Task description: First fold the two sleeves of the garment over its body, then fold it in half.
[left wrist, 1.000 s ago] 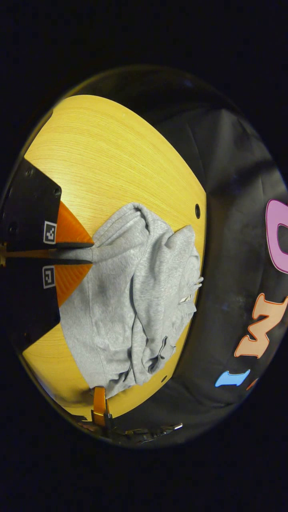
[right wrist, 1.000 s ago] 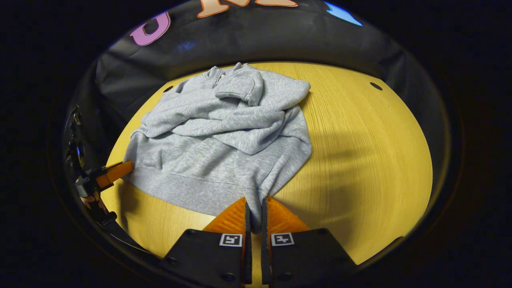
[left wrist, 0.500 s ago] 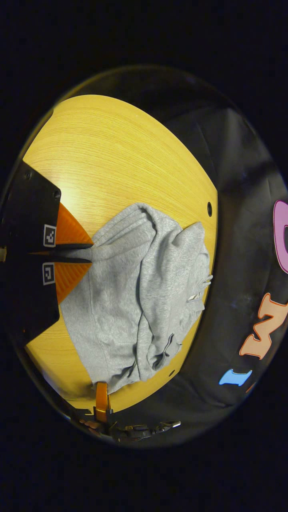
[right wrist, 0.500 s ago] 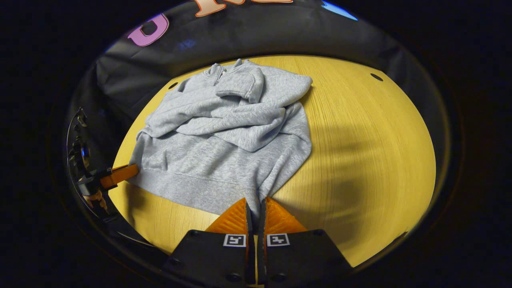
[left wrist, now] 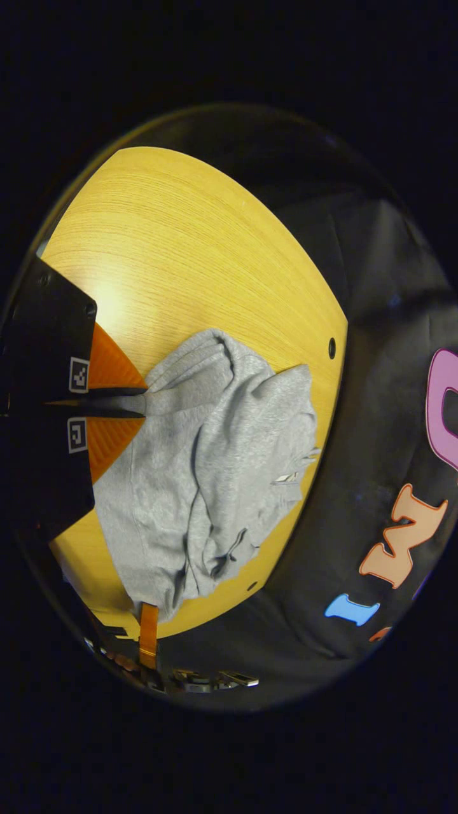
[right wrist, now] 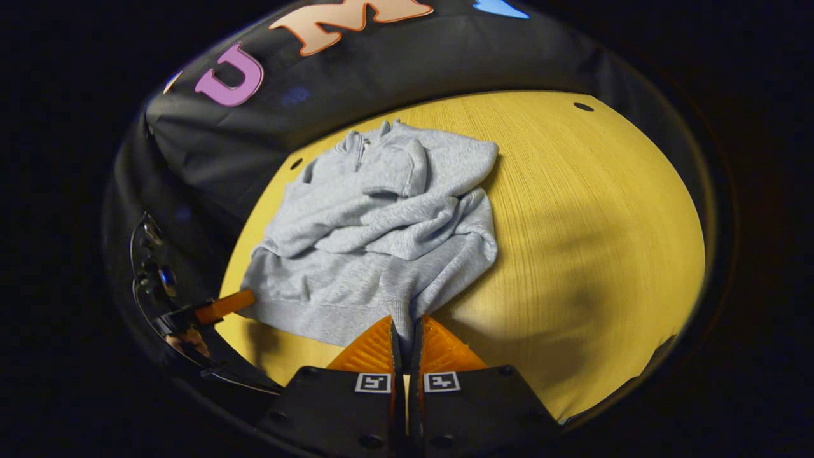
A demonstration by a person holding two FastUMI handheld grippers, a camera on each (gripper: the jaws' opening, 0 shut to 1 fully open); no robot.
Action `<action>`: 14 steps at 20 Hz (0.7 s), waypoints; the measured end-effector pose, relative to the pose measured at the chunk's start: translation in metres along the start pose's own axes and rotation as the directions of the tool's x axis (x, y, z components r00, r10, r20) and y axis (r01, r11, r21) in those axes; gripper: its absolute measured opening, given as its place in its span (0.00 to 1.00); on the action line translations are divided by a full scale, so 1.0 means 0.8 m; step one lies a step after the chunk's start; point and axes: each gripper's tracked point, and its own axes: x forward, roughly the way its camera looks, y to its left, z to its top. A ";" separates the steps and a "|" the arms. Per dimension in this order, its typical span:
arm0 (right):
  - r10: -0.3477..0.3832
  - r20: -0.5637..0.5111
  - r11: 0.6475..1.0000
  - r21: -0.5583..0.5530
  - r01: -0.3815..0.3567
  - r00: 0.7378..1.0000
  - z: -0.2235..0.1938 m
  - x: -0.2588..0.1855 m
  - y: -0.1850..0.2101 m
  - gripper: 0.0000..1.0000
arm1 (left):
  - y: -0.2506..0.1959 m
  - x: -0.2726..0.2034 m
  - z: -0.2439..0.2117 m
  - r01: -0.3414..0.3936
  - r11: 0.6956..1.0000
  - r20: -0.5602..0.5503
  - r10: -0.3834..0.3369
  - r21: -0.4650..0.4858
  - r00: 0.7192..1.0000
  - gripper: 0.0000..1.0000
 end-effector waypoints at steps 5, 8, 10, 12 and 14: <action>0.073 0.045 0.995 0.070 -0.076 0.996 0.051 -0.018 0.022 0.05 | -0.016 -0.012 0.067 0.040 0.999 0.071 -0.038 -0.030 0.997 0.00; 0.115 0.066 0.983 0.134 -0.123 0.991 0.080 -0.019 0.035 0.05 | -0.019 -0.014 0.090 0.056 0.998 0.077 -0.052 -0.043 0.996 0.00; 0.129 0.092 0.973 0.180 -0.144 0.987 0.102 -0.020 0.036 0.05 | -0.018 -0.010 0.106 0.062 0.997 0.090 -0.057 -0.055 0.994 0.00; 0.152 0.123 0.953 0.244 -0.178 0.981 0.126 -0.022 0.043 0.05 | -0.020 -0.007 0.123 0.073 0.995 0.107 -0.065 -0.074 0.992 0.00; 0.170 0.139 0.934 0.293 -0.204 0.976 0.145 -0.018 0.046 0.04 | -0.022 -0.001 0.140 0.085 0.992 0.114 -0.075 -0.091 0.991 0.00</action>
